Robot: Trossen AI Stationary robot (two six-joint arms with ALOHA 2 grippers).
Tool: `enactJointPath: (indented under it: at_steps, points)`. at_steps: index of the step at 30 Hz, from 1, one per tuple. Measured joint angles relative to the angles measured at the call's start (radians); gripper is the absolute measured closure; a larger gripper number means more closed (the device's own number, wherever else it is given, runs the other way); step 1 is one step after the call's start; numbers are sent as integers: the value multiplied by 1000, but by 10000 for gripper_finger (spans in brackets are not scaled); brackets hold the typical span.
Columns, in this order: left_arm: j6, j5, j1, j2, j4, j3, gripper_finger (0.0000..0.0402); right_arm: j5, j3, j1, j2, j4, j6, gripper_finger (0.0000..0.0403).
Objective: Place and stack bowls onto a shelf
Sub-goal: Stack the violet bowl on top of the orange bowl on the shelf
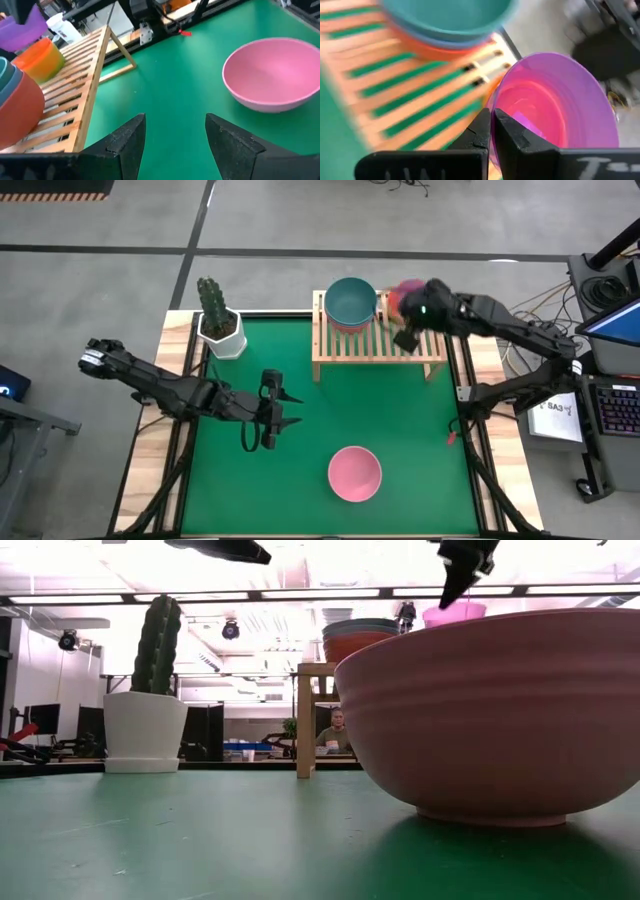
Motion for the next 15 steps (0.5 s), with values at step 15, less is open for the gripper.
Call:
enactJointPath:
  at_steps: [15]
  points:
    - [-34,0,0,1,-27,-33,212,-259,0,-283,66,87,-126,394]
